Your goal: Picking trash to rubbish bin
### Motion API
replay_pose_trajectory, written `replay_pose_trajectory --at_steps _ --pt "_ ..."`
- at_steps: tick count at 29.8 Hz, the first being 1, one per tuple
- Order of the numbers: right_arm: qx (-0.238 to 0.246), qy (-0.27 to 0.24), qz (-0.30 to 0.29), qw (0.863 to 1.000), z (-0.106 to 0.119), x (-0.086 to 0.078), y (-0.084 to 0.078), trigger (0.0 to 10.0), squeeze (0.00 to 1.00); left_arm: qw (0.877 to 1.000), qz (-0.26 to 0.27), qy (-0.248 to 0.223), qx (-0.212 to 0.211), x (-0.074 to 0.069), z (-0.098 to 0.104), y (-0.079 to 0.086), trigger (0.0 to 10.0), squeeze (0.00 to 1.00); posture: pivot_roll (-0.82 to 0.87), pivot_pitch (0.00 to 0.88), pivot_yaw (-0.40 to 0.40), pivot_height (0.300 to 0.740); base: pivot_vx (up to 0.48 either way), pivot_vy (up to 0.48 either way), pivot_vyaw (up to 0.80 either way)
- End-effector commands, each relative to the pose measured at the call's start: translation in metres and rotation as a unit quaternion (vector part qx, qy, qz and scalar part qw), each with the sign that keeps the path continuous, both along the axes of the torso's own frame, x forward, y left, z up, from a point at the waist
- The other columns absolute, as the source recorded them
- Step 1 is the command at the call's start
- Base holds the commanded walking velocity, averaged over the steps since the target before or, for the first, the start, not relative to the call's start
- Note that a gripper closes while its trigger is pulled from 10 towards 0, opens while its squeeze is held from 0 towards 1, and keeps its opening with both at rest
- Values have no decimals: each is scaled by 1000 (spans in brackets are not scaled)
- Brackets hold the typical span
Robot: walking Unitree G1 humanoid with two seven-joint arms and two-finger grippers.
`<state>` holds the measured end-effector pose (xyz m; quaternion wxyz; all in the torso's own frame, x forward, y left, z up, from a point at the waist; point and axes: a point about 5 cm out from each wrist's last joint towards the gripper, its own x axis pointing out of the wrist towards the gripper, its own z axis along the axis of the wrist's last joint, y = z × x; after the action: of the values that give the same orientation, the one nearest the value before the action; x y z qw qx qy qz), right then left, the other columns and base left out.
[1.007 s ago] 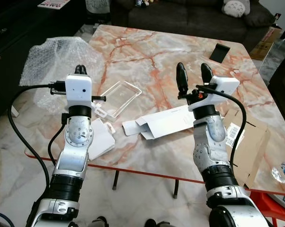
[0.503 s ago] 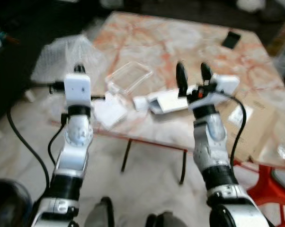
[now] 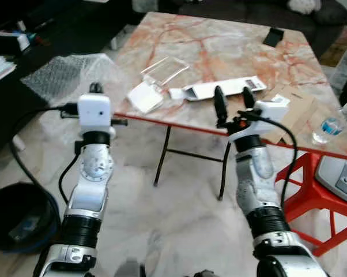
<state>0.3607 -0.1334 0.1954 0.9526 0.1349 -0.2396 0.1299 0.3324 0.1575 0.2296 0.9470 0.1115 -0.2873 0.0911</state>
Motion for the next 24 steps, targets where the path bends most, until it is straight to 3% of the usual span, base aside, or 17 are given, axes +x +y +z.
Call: replay_pose_trajectory --at_steps 1,13,15,18,21,24 --pt "-1 -9 -1 1000 5 0 -1 10000 0 1000 -5 -12 5 0 8 -4 10000 0 44 148 -108 740 -296 0 0" --pt "-11 21 -16 1000 -8 1 -14 10000 0 1000 -11 25 1 1 -12 -3 10000 0 36 154 -113 740 -45 0 0" --pt "-19 59 -21 998 -21 3 -19 10000 0 998 -21 53 -5 2 -26 -4 10000 0 36 154 -113 740 0 0 0" --pt "-47 161 -23 986 -66 -1 -31 10000 0 984 -62 165 -5 5 -77 -13 10000 0 40 155 -118 740 0 0 0" --pt "-66 222 -31 972 -94 -8 -40 10000 0 978 -71 198 4 1 -99 -15 10000 0 36 159 -120 740 0 0 0" --pt "-78 322 -63 942 -136 -28 -62 10000 0 949 -63 309 -20 -13 -157 -7 10000 0 30 160 -123 740 0 0 0"
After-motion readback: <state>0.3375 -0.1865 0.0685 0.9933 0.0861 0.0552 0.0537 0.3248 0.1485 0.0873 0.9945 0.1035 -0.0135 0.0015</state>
